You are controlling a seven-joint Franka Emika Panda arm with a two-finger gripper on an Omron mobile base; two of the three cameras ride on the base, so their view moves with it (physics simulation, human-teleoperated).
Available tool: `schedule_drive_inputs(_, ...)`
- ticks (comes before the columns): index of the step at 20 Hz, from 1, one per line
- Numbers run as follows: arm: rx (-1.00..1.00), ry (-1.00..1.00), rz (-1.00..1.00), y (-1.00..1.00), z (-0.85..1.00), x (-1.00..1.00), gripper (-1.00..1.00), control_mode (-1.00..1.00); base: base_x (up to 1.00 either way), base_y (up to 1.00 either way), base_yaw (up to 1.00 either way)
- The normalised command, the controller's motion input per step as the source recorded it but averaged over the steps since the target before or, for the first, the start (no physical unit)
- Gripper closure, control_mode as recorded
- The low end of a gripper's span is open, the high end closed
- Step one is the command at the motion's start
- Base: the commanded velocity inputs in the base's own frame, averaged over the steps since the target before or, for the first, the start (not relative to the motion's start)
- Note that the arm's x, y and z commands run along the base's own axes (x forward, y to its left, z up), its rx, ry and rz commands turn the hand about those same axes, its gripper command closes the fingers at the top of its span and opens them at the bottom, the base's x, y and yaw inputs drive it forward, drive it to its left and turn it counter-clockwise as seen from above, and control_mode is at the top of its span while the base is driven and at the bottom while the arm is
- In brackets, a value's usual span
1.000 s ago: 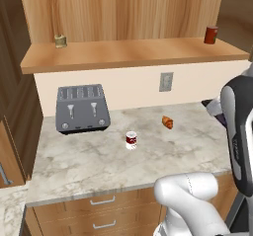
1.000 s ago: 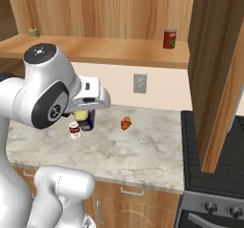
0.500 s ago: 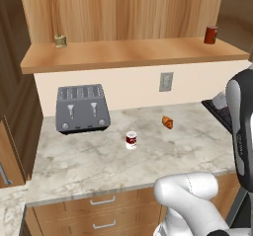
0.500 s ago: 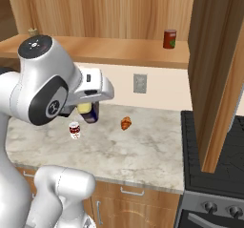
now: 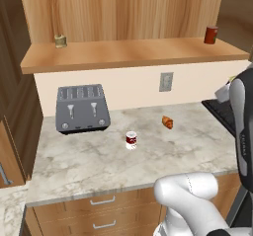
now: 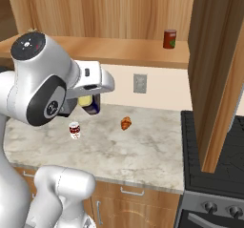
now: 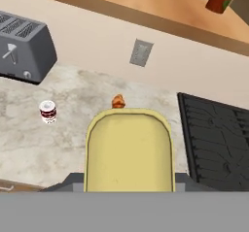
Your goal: Pick the cans from the counter and place them in their designated side in the cabinet.
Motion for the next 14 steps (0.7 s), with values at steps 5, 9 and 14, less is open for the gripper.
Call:
schedule_drive_inputs(5,-0.01,-0.08,0.00,-0.07,0.23,0.01,1.00,-1.00,0.00,0.00,0.00)
schedule_drive_inputs(9,0.00,-0.06,0.00,-0.03,0.19,0.11,1.00,-1.00,0.00,0.00,0.00)
schedule_drive_inputs(14,0.00,-0.04,0.00,-0.02,0.17,0.12,1.00,-1.00,0.00,0.00,0.00)
